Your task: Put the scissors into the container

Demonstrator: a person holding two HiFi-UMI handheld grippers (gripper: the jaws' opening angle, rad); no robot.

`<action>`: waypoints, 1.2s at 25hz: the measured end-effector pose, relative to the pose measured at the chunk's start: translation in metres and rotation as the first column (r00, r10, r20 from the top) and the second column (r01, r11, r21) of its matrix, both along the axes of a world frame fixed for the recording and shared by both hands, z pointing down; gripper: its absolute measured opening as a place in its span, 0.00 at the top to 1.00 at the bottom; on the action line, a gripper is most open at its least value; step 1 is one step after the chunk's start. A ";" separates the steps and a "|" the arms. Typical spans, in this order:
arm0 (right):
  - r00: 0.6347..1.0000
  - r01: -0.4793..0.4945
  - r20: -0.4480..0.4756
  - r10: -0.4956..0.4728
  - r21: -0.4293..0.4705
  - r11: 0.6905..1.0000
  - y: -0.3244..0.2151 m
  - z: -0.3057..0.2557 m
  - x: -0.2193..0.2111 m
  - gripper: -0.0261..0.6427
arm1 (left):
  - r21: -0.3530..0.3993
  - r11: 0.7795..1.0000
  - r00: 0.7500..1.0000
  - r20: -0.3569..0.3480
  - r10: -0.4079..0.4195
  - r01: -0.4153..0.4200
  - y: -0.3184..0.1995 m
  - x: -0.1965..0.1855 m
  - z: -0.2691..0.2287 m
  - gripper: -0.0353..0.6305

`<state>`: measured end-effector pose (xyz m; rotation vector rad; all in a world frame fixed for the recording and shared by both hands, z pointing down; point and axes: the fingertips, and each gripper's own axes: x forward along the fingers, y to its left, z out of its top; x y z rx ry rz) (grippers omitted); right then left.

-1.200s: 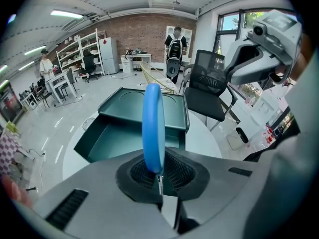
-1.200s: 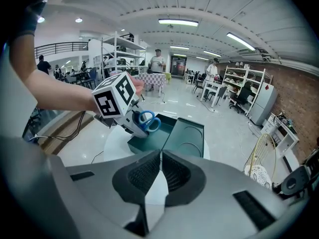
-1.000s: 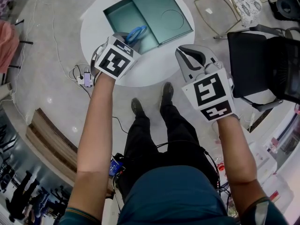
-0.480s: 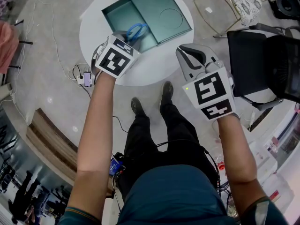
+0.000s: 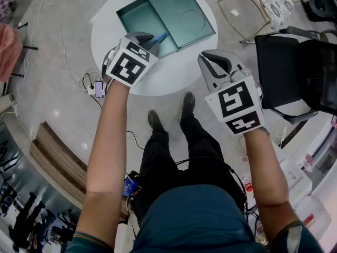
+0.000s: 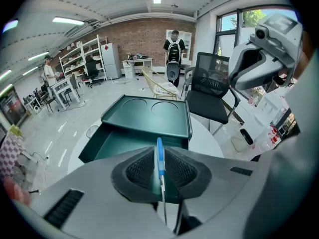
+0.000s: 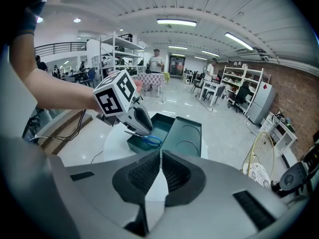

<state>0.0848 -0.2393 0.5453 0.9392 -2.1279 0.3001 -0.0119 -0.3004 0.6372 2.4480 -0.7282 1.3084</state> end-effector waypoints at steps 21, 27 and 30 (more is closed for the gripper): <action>1.000 -0.002 0.007 0.002 0.065 0.998 0.008 -0.061 -0.010 0.90 | 0.106 0.994 1.000 0.012 0.023 -0.024 0.010 -0.021 -0.089 0.86; 1.000 -0.008 0.004 0.008 0.091 0.996 0.017 -0.086 -0.012 0.90 | 0.144 0.989 1.000 0.016 0.020 -0.022 0.025 -0.037 -0.123 0.86; 1.000 -0.015 0.003 0.015 0.103 0.995 0.024 -0.100 -0.012 0.90 | 0.164 0.986 1.000 0.017 0.025 -0.027 0.036 -0.044 -0.143 0.86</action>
